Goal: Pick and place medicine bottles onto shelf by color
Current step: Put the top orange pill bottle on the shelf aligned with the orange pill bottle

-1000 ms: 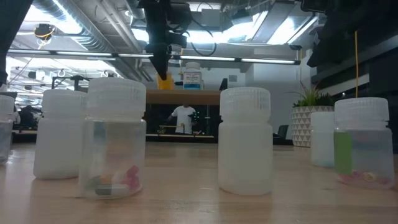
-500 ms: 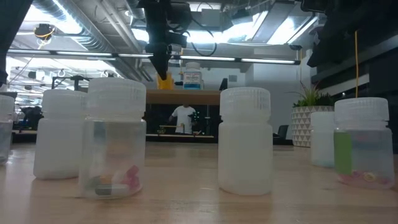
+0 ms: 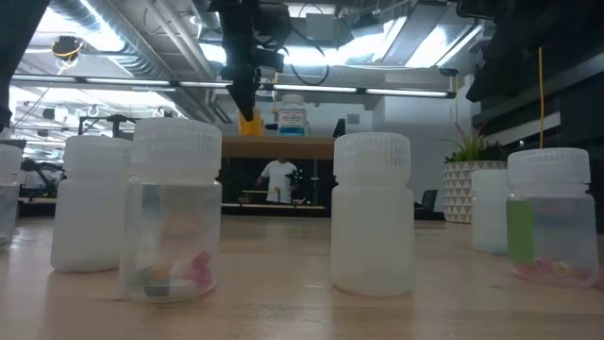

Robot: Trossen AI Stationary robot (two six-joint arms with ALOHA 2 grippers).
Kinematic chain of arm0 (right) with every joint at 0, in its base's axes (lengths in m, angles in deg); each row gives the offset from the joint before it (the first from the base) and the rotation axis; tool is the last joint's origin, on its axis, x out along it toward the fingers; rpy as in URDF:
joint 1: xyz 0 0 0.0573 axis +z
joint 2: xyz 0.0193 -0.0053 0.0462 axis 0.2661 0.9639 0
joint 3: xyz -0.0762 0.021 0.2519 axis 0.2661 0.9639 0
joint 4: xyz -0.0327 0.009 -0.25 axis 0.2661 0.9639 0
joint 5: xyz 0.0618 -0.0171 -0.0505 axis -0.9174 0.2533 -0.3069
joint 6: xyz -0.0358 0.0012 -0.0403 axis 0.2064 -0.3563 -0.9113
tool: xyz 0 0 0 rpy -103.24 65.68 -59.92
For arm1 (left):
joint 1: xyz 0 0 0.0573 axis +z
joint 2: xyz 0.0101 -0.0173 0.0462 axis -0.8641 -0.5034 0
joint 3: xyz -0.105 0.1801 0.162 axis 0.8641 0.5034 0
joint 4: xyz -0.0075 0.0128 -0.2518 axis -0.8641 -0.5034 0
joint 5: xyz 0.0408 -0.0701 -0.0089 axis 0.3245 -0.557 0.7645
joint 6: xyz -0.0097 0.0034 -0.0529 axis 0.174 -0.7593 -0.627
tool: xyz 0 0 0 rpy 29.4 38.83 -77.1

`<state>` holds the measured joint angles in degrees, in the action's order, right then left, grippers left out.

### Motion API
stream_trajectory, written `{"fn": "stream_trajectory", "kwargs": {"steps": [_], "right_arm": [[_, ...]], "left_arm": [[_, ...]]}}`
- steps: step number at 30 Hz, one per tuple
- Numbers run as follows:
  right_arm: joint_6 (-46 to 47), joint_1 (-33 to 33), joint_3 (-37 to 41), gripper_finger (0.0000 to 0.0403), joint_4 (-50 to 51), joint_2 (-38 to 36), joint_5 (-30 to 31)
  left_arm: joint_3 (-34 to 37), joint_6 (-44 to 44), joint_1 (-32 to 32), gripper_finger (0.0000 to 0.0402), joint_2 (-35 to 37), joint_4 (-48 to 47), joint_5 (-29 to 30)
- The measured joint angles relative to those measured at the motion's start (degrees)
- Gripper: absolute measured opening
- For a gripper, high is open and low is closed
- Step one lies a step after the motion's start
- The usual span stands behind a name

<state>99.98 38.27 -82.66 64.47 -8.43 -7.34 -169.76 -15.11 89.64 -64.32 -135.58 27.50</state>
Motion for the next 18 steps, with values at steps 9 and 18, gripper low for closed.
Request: {"fn": "stream_trajectory", "kwargs": {"steps": [9,18], "right_arm": [[0.0,0.01,0.0,0.0261,-0.02,0.0,0.0],[0.0,0.0,0.0,0.0261,-0.02,0.0,0.0]], "left_arm": [[0.0,-1.62,-0.32,0.0215,0.06,-0.75,0.09],[0.0,-2.97,-0.32,0.0215,0.13,-1.2,-2.03]]}}
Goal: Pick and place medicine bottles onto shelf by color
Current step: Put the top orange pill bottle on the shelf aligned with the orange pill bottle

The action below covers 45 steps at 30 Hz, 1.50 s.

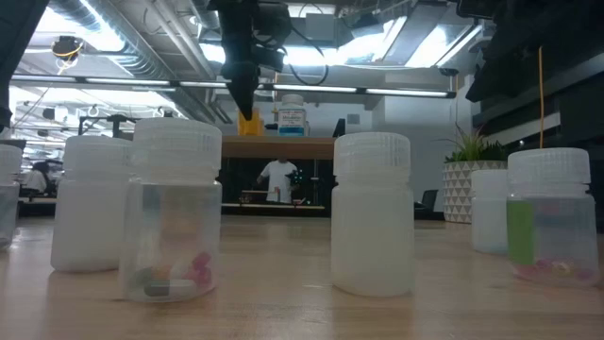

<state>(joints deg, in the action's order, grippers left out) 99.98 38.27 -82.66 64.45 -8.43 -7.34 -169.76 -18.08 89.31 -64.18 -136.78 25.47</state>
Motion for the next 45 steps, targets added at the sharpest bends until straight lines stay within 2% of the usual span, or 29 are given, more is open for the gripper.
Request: {"fn": "stream_trajectory", "kwargs": {"steps": [7,15,20,26,31,37,42,45], "right_arm": [[-0.01,-0.01,0.0,0.0261,0.0,0.0,0.0],[0.0,0.01,0.0,0.0261,0.0,0.0,0.0],[-0.02,0.0,0.0,0.0261,0.0,0.0,-0.01],[-0.01,-0.01,0.0,0.0261,0.0,0.0,-0.01],[-0.02,0.0,0.0,0.0261,0.0,0.0,-0.01],[-0.02,0.01,0.0,0.0261,-0.02,0.0,-0.02],[-0.02,-0.01,0.0,0.0261,-0.02,0.0,-0.02],[-0.02,0.0,0.0,0.0261,-0.02,0.0,-0.02]], "left_arm": [[0.0,-1.86,0.09,0.0238,0.01,-0.17,-1.46],[0.0,-2.28,0.46,0.0311,0.01,-0.14,1.23],[-1.91,-1.61,0.39,0.0337,-0.08,-1.38,2.77],[-7.14,-1.06,-1.98,0.0343,-0.04,-3.64,4.89],[-10.69,-2.82,-4.29,0.0343,-0.04,-9.48,5.56],[-11.89,-4.82,-7.98,0.0343,-0.04,-16.1,4.9],[-11.89,-4.14,-11.08,0.0343,-0.06,-17.55,4.75],[-11.89,-2.51,-12.26,0.0343,-0.06,-17.57,1.78]]}}
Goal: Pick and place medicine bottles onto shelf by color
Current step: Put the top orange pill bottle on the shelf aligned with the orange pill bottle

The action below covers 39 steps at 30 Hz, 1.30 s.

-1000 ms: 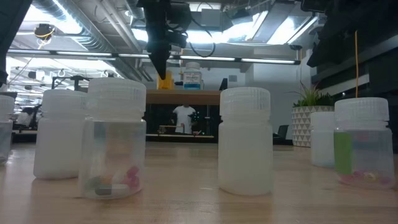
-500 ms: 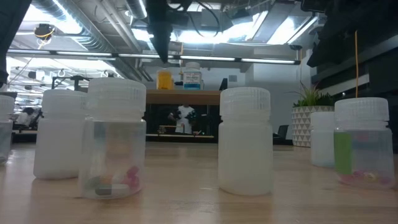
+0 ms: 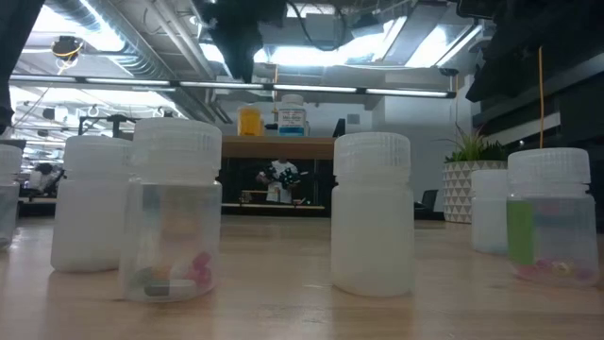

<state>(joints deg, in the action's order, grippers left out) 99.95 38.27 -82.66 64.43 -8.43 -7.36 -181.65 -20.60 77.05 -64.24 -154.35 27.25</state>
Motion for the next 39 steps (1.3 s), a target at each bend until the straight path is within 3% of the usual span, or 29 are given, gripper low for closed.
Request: {"fn": "stream_trajectory", "kwargs": {"steps": [11,24,39], "right_arm": [[0.0,-0.01,0.0,0.0261,0.0,0.0,0.01],[0.01,0.01,0.0,0.0261,0.0,0.0,0.0],[0.0,-0.01,0.0,0.0261,0.0,0.0,-0.01]], "left_arm": [[4.98,0.16,0.0,0.0343,0.0,1.29,-8.89],[9.88,2.88,6.96,0.0343,0.0,8.03,-10.53],[10.01,6.28,10.67,0.0343,0.0,11.64,-10.25]]}}
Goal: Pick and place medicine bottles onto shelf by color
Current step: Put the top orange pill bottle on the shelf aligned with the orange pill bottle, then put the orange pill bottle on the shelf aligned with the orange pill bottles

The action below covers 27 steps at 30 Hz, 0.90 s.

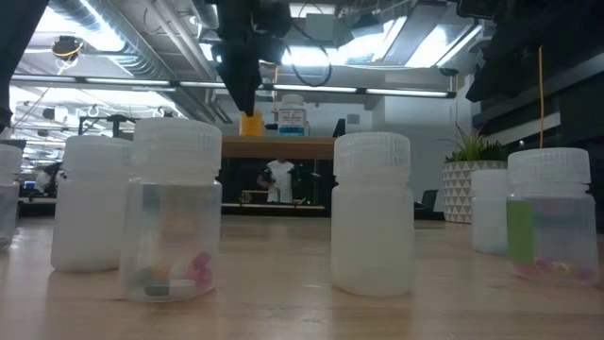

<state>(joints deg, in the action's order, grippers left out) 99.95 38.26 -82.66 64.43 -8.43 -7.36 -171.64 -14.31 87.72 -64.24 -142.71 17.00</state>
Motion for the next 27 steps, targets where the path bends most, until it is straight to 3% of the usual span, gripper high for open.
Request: {"fn": "stream_trajectory", "kwargs": {"steps": [5,10,20,27], "right_arm": [[0.0,0.0,0.0,0.0261,0.0,0.0,0.0],[0.0,0.02,0.0,0.0261,0.0,0.0,0.0],[0.0,0.01,0.0,0.0261,-0.46,-0.04,0.0],[0.0,0.02,0.0,0.0261,-0.85,-0.04,0.0]], "left_arm": [[0.0,-0.89,0.27,0.0343,0.0,-0.06,0.21],[0.04,-8.54,-3.36,0.0343,0.58,-4.75,0.35],[0.02,-23.74,-19.55,0.0343,5.76,-9.27,10.37],[0.98,-29.1,-30.98,0.0343,5.35,-3.58,10.3]]}}
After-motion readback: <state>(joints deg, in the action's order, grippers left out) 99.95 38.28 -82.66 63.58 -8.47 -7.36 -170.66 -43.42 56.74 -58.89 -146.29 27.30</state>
